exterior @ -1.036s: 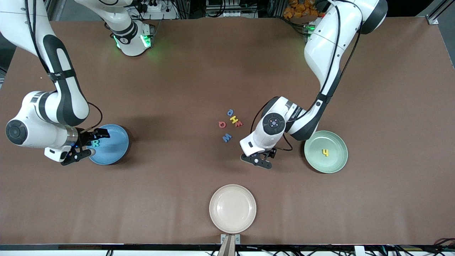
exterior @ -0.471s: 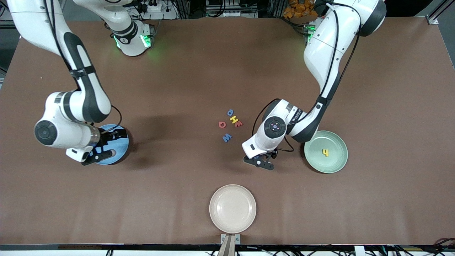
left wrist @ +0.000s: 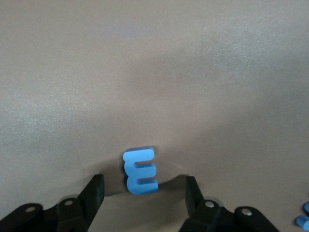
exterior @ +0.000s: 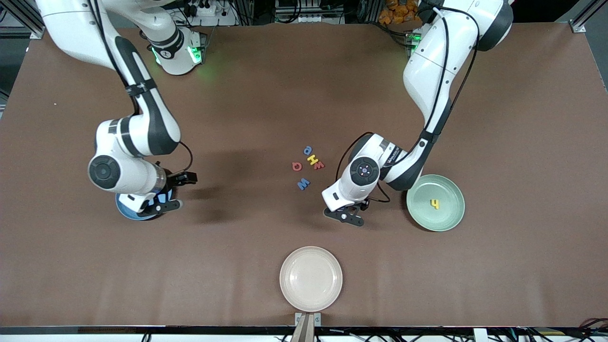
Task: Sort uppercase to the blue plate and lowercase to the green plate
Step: 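Release the d on the blue plate while the left gripper grasps the blue E, then carry the blue E to the green plate with the left gripper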
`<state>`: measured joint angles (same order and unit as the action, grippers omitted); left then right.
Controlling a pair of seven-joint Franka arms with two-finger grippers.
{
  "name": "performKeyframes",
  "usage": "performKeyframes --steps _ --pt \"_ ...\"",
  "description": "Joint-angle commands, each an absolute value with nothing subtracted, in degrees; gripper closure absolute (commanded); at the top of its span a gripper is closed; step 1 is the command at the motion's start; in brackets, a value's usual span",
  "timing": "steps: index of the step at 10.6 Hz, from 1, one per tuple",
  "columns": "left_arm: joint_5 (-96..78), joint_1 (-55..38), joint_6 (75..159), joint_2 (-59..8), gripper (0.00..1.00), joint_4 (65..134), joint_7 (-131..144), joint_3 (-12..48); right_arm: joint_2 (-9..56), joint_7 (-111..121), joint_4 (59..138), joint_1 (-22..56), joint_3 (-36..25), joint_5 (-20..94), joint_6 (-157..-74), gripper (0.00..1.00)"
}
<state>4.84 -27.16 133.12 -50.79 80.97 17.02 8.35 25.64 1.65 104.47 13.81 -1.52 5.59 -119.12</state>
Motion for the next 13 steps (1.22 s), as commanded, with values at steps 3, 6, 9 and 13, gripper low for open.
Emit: performKeyframes --steps 3,6,9,13 --pt "3.4 -28.3 133.0 -51.3 0.33 79.1 16.9 5.8 27.5 -10.6 102.1 21.6 -1.8 5.7 -121.6 0.0" --pt "3.4 -28.3 133.0 -51.5 0.36 78.7 17.2 5.8 28.3 -10.7 101.1 22.0 -1.8 6.0 -121.6 0.0" --pt "3.4 -28.7 133.1 -52.3 0.36 78.7 17.6 5.8 29.9 -10.7 98.6 24.7 -1.8 5.5 -121.6 0.0" --pt "3.5 -28.7 133.1 -52.3 0.75 78.4 16.9 5.5 34.1 -9.8 93.0 32.0 -1.8 5.9 -125.1 0.0"
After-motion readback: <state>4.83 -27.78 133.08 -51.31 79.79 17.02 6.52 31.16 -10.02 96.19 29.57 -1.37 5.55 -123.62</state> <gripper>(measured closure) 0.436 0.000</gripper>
